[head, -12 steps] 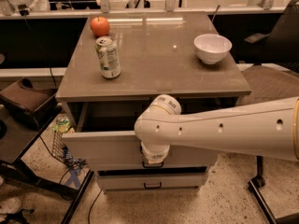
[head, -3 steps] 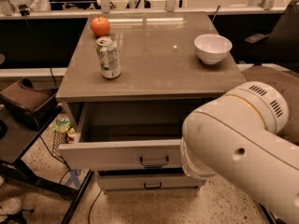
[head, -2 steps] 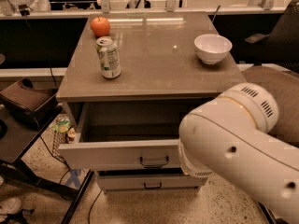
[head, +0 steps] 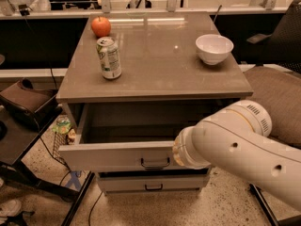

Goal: Open top drawer

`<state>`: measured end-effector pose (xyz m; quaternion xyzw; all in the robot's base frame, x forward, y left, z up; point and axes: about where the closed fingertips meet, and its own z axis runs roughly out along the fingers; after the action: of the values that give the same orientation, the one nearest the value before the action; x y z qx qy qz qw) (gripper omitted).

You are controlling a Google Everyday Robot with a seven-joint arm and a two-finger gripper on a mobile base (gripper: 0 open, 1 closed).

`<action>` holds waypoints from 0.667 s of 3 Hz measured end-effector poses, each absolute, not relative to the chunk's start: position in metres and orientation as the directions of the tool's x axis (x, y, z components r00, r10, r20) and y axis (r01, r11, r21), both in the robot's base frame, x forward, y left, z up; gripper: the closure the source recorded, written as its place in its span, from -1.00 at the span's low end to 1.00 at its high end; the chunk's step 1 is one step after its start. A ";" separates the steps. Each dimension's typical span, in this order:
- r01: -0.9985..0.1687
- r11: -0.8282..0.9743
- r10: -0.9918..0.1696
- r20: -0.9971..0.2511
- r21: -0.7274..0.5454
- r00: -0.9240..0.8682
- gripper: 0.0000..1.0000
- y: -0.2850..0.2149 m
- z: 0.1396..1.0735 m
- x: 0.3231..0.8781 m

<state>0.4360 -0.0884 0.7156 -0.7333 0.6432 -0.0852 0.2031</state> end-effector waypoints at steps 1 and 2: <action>-0.872 -0.094 -0.954 -0.208 -0.481 0.217 1.00 -0.086 0.704 0.454; -0.853 -0.113 -0.946 -0.207 -0.509 0.249 1.00 -0.085 0.705 0.459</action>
Offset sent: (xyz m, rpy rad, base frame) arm 0.0189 0.0023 -0.0120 0.0930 -0.0776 0.0505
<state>0.4586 -0.0853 0.7052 -0.7411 0.6071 -0.0847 0.2741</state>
